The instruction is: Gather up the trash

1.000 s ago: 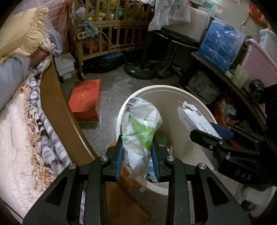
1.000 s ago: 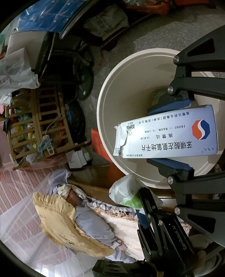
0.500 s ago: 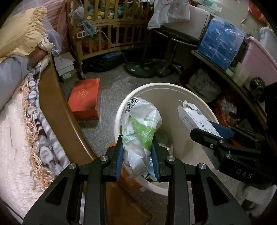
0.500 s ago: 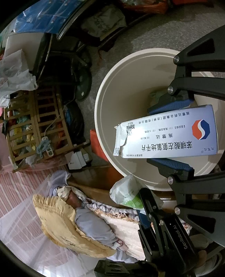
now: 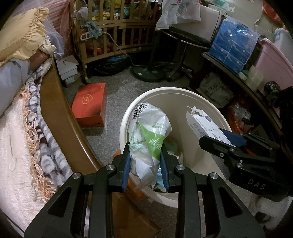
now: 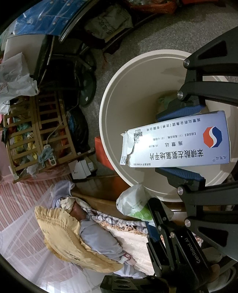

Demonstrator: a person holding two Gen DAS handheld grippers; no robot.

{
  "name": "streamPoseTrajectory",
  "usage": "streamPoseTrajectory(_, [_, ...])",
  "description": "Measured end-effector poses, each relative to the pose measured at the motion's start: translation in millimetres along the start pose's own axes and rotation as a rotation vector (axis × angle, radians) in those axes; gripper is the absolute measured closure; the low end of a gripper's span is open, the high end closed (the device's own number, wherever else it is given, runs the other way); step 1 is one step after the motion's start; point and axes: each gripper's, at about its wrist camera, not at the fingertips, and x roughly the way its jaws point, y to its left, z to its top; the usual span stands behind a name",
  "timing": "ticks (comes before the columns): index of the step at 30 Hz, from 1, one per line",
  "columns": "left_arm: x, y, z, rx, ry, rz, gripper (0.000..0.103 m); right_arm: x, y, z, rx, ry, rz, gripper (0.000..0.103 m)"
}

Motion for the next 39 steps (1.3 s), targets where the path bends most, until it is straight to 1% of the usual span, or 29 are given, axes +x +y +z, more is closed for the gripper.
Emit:
streamPoseTrajectory(6, [2.3, -3.3, 0.0, 0.003, 0.0, -0.013, 0.076, 0.8, -1.7, 1.6, 0.016, 0.0, 0.004, 0.056])
streamPoseTrajectory(9, [2.6, -2.9, 0.1, -0.001, 0.004, -0.026, 0.074, 3.7, -2.2, 2.5, 0.023, -0.001, 0.009, 0.056])
streamPoseTrajectory(11, [1.8, -0.2, 0.6, -0.022, 0.001, -0.047, 0.069, 6.2, -2.0, 3.5, 0.027, -0.006, 0.003, 0.055])
streamPoseTrajectory(12, [0.5, 2.5, 2.1, -0.031, -0.001, -0.056, 0.061, 7.7, -0.9, 3.9, 0.023, -0.008, -0.002, 0.053])
streamPoseTrajectory(13, [-0.7, 4.6, 2.4, -0.038, -0.004, -0.055, 0.058, 8.8, 0.9, 3.8, 0.018, -0.01, -0.002, 0.051])
streamPoseTrajectory(15, [-4.1, 7.9, 2.6, -0.049, -0.011, -0.051, 0.057, 9.4, 2.1, 3.3, 0.016, -0.009, 0.001, 0.049])
streamPoseTrajectory(16, [-5.2, 9.2, 3.3, -0.053, -0.011, -0.051, 0.054, 9.4, 2.5, 2.8, 0.019, -0.01, 0.005, 0.049])
streamPoseTrajectory(18, [-7.9, 13.1, 3.8, -0.064, -0.011, -0.051, 0.051, 8.6, 1.7, 1.8, 0.028, -0.012, 0.009, 0.048])
streamPoseTrajectory(19, [-9.3, 15.1, 3.8, -0.07, -0.013, -0.047, 0.051, 7.9, 1.8, 2.0, 0.031, -0.013, 0.009, 0.044])
streamPoseTrajectory(20, [-10.8, 17.4, 3.7, -0.074, -0.014, -0.042, 0.051, 6.7, 2.5, 2.1, 0.034, -0.015, 0.009, 0.041])
streamPoseTrajectory(24, [-20.9, 23.8, 1.4, -0.075, -0.031, -0.013, 0.051, -3.0, 10.3, 2.0, 0.02, -0.035, 0.009, 0.04])
streamPoseTrajectory(29, [-40.2, 23.4, -3.3, -0.051, -0.085, 0.052, 0.051, -21.4, 25.6, 0.5, -0.009, -0.09, -0.011, 0.04])
streamPoseTrajectory(33, [-61.0, 21.3, -9.1, -0.034, -0.132, 0.102, 0.051, -36.6, 40.7, -4.1, -0.036, -0.141, -0.049, 0.039])
streamPoseTrajectory(37, [-81.0, 17.8, -14.6, 0.004, -0.179, 0.169, 0.051, -49.8, 51.0, -7.2, -0.047, -0.175, -0.065, 0.034])
streamPoseTrajectory(39, [-91.0, 19.6, -17.7, 0.011, -0.206, 0.178, 0.051, -58.0, 56.1, -8.9, -0.052, -0.195, -0.074, 0.033])
